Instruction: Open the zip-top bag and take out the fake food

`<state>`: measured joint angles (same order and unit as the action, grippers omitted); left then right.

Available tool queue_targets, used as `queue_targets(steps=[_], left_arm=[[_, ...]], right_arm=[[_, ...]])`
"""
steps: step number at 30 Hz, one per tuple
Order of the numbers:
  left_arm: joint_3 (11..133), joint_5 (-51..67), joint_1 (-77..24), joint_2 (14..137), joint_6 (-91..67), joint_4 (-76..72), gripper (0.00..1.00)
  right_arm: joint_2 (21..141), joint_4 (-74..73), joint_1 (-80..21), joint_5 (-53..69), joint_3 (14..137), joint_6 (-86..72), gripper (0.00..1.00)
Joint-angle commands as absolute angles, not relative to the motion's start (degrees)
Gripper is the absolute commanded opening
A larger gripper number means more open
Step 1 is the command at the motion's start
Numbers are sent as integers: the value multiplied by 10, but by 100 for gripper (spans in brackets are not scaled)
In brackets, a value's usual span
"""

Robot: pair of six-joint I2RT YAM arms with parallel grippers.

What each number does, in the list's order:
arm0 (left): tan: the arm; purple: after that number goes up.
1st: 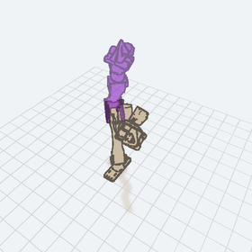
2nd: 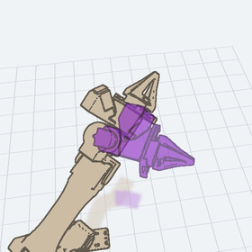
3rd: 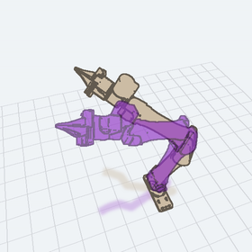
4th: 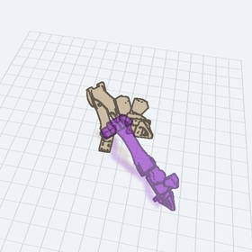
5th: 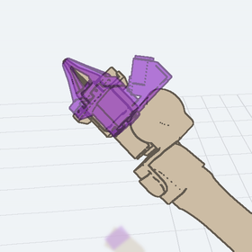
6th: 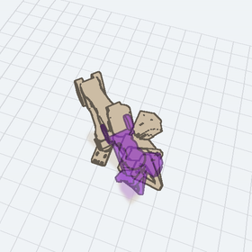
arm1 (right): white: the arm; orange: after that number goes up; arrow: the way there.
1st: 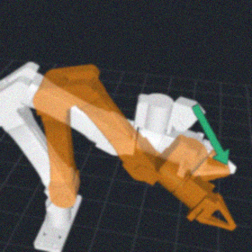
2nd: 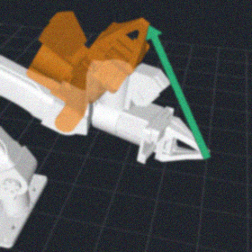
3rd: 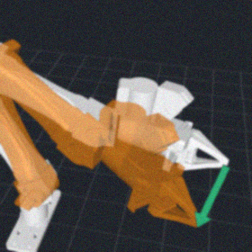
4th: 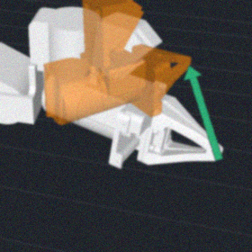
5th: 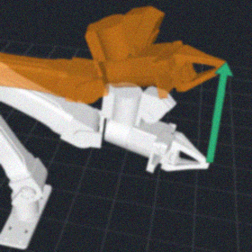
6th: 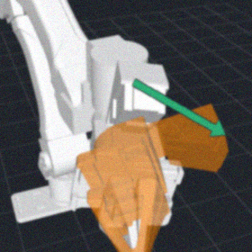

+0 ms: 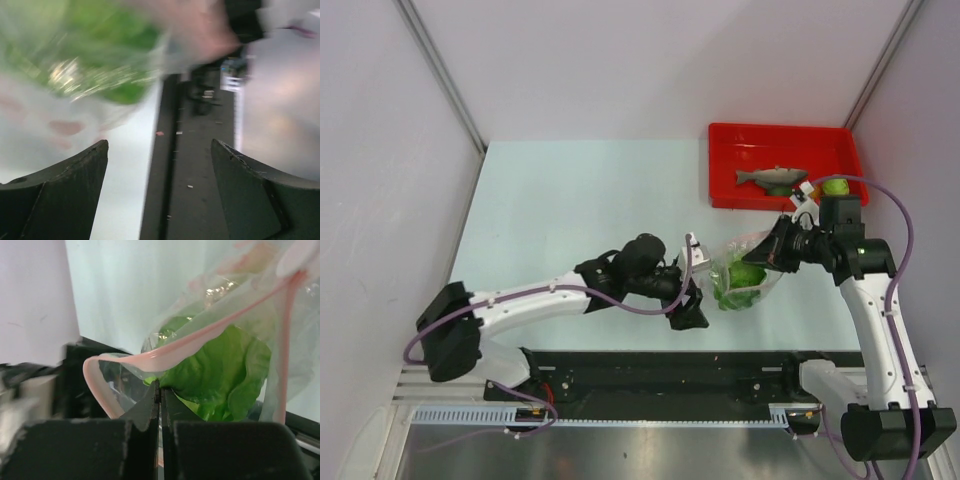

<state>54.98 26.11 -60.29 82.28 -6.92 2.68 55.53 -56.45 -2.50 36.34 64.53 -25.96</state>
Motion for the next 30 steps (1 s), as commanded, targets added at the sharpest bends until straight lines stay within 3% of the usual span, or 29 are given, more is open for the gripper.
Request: queue_targets(steps=[1,4,7,13,23,30], left_arm=[[555,425,-599,761,-35,46,87],[557,407,-588,737,-49,54,86],[595,264,-576,723,-90,71,86],[760,120,-545,827,-201,136,85],[943,204,-541,1006,-198,200,86],[957,202,-577,1045,-180,181,88]], right_arm=[[568,-519,-34,354,625,-199,0],[576,-522,-48,339,619,-180,0],[576,-520,-61,352,603,-173,0],[559,-547,-71,358,572,-179,0],[534,-563,-73,345,512,-202,1],[510,-563,-73,346,488,-221,2]])
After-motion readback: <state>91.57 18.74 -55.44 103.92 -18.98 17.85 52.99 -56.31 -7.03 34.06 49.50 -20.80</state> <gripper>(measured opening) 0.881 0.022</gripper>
